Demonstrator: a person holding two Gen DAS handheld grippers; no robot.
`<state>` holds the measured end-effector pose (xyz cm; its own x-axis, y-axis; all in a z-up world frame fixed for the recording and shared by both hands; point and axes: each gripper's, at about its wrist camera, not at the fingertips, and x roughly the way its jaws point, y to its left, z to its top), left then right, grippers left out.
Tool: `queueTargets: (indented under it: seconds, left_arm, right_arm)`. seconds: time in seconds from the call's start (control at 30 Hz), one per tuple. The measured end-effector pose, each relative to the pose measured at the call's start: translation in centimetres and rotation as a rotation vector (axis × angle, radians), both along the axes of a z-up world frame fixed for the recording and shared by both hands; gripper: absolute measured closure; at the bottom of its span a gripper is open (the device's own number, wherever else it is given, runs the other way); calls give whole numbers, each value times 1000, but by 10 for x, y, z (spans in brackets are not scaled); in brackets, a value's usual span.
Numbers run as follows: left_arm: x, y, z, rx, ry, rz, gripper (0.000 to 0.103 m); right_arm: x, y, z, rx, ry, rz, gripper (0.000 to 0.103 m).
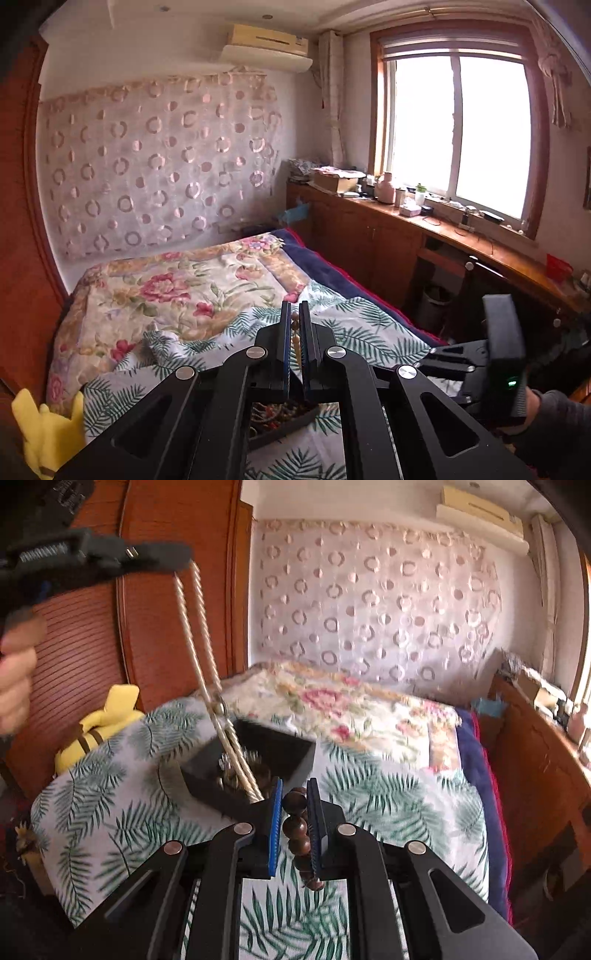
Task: Organize jewelry
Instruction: 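Lower the bead strand into the box with the right tool while left drops pearls in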
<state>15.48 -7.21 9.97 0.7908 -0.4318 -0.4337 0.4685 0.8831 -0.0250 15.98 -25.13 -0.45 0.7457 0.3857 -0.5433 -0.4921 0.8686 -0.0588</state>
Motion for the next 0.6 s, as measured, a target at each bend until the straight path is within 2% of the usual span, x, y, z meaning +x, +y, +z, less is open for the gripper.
queueTargets:
  seconds: [0.17,0.3,0.5,0.6]
  left_arm:
    - [16,0,7,14,-8,28,100]
    - [33,2,7,24,-4,49,100]
    - [56,10,-20,20,56,65,100]
    - [64,15,-42,14,94,67,99]
  right_arm:
    - [16,11,24,1,-36,14,88]
    - [32,21,36,31,-31,39,88]
    - [57,41,28,18,-3,70,88]
    - [66,47,19,8,12,77,88]
